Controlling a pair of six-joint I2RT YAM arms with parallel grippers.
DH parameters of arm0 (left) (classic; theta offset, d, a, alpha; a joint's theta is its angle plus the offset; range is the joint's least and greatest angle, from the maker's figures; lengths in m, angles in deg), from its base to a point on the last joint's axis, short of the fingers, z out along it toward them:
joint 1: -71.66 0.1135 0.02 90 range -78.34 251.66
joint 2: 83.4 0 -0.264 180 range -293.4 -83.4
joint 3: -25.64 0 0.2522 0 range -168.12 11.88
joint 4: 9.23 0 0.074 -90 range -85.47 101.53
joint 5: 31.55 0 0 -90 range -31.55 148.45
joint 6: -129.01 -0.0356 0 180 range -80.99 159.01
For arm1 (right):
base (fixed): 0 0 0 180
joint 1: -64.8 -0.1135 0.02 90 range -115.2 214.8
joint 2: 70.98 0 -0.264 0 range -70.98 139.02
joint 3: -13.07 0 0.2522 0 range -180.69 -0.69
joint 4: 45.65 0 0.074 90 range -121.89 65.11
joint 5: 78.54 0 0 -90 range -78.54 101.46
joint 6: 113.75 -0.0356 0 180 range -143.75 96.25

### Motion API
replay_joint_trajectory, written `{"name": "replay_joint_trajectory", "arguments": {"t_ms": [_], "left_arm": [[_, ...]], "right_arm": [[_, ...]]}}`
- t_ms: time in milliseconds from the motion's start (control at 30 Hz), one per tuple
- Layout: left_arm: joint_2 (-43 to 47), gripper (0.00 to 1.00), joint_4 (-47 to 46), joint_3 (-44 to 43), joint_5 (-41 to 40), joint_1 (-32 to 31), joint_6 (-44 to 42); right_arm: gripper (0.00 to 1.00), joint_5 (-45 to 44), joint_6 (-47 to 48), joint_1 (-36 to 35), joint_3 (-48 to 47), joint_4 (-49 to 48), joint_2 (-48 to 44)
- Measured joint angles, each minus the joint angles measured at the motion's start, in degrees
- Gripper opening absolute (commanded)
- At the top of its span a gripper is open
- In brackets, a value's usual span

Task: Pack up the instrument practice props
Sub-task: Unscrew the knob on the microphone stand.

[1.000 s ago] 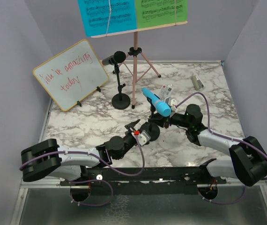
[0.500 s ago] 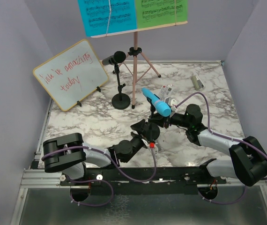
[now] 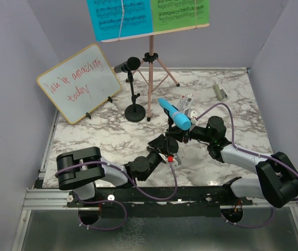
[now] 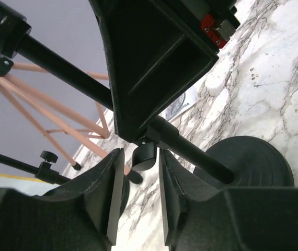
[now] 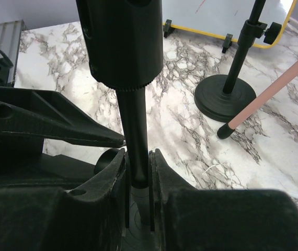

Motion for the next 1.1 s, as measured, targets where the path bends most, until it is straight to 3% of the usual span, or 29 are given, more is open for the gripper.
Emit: {"name": "replay_joint_trajectory", "arguments": {"t_ms": [233, 300, 567, 1100], "left_arm": [[1.88, 0.05, 2.05, 0.04, 0.44, 1.09, 9.88], [3.63, 0.01, 3.39, 0.61, 2.32, 2.32, 15.52], [9.7, 0.01, 7.23, 2.99, 11.28, 8.81, 45.68], [8.94, 0.01, 7.45, 5.7, 10.49, 14.14, 115.82]], "right_arm": [[0.0, 0.0, -0.02, 0.0, 0.0, 0.0, 0.0], [0.0, -0.02, -0.02, 0.0, 0.0, 0.0, 0.0], [0.01, -0.17, 0.0, -0.11, -0.02, 0.0, 0.07], [0.0, -0.28, 0.0, -0.35, -0.02, 0.0, 0.07]]}}
